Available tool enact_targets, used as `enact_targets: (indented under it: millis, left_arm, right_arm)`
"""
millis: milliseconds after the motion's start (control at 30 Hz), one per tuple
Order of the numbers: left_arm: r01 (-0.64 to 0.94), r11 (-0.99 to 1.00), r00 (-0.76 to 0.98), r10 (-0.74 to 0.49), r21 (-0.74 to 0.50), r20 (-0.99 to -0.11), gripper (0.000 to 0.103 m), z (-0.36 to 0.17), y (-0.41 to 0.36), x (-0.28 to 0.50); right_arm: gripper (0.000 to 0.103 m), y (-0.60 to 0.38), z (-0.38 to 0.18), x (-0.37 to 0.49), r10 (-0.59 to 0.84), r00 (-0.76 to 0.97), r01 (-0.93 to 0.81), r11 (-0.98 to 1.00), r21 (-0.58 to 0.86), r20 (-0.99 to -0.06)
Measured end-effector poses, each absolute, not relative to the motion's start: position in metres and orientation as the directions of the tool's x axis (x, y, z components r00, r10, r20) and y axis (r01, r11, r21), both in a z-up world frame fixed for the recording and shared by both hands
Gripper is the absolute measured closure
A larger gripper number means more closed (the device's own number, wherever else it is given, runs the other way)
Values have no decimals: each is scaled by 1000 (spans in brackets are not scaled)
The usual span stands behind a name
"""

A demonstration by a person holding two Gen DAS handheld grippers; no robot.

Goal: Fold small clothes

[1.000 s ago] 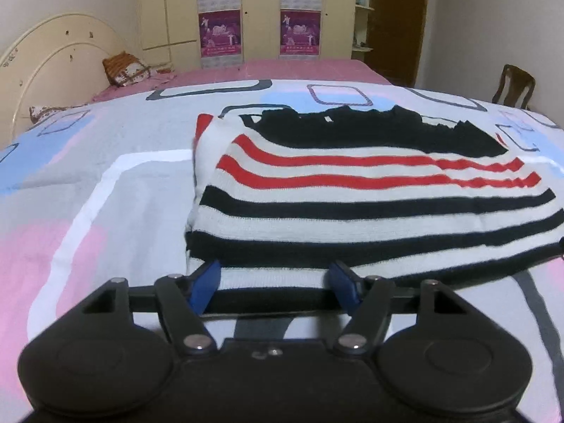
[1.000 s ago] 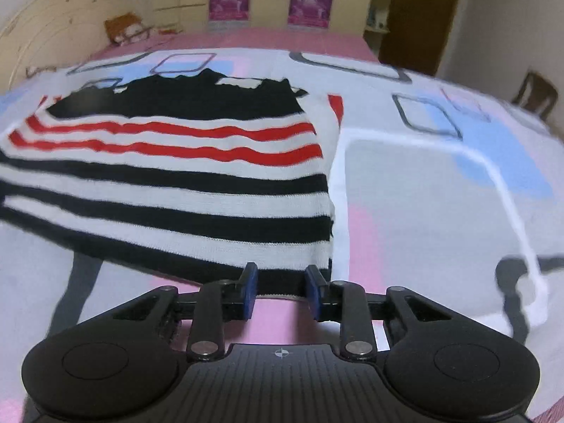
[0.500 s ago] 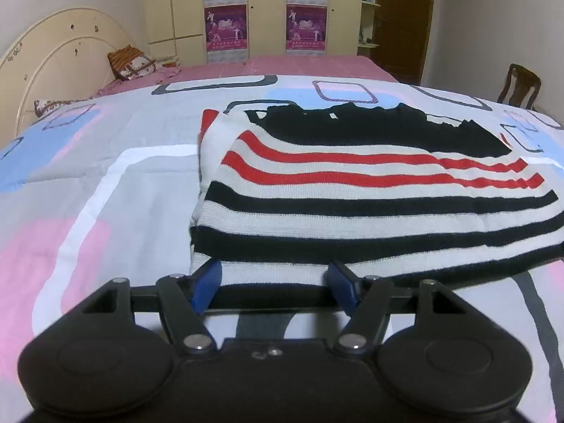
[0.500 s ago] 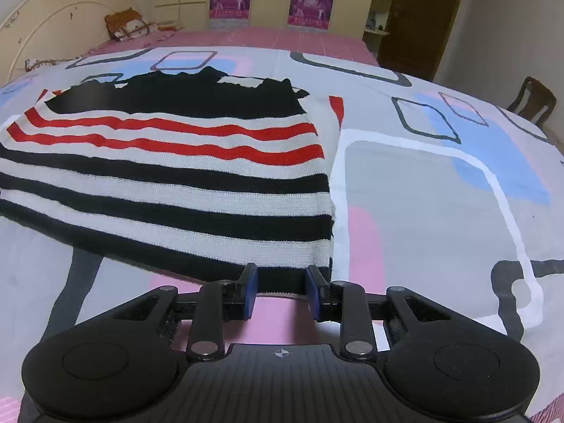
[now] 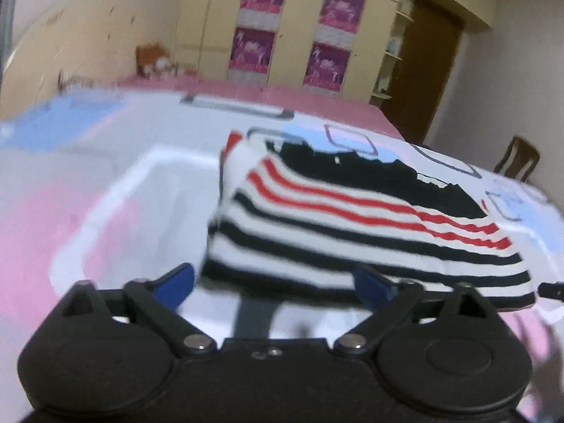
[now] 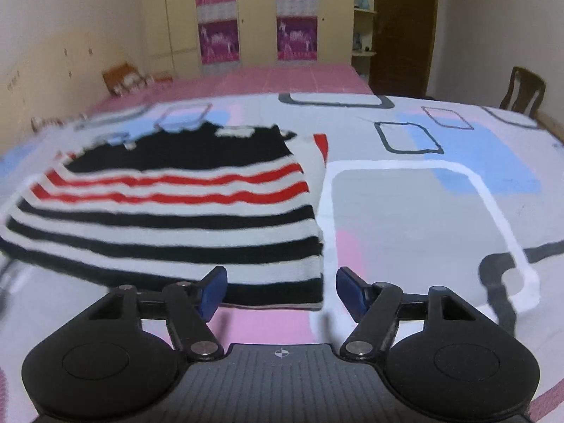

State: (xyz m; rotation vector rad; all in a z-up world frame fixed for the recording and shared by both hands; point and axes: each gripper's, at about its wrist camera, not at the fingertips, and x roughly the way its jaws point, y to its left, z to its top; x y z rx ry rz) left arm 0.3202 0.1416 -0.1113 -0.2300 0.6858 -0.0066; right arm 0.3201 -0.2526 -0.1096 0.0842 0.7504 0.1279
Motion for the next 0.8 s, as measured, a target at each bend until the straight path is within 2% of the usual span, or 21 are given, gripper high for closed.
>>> enact_targets:
  millis: [33, 67, 100, 267, 533, 600, 667, 733, 800]
  left_arm:
    - [-106, 957, 760, -97, -269, -643, 22, -119, 145, 320]
    - [-137, 931, 750, -126, -338, -649, 29, -126, 149, 320]
    - [-168, 895, 747, -158, -413, -646, 31, -133, 153, 320]
    - [-264, 720, 820, -184, -642, -542, 32, -154, 169, 322]
    - [-304, 656, 860, -122, -691, -495, 43, -165, 179, 372]
    - [-319, 642, 861, -112, -697, -496, 56, -168, 184, 383]
    - [-337, 628, 857, -105, -702, -504, 64, -170, 192, 392]
    - [-344, 619, 851, -113, -706, -513, 77, -170, 197, 399]
    - [-325, 603, 863, -125, -728, -489, 81, -165, 198, 398]
  right_arm:
    - [72, -254, -109, 319, 163, 730, -87, 985, 146, -663]
    - [95, -254, -109, 319, 180, 729, -82, 981, 176, -660]
    - [99, -255, -109, 321, 196, 725, -76, 976, 206, -660]
    - [101, -248, -107, 336, 269, 714, -84, 949, 303, -647]
    - [101, -202, -107, 386, 347, 683, -160, 930, 332, -643]
    - [101, -187, -108, 402, 367, 672, -183, 924, 336, -643]
    - [101, -173, -110, 418, 386, 659, -206, 918, 339, -646]
    - [101, -158, -112, 431, 401, 647, -226, 913, 339, -648]
    - [101, -147, -113, 439, 409, 643, -240, 911, 336, -648]
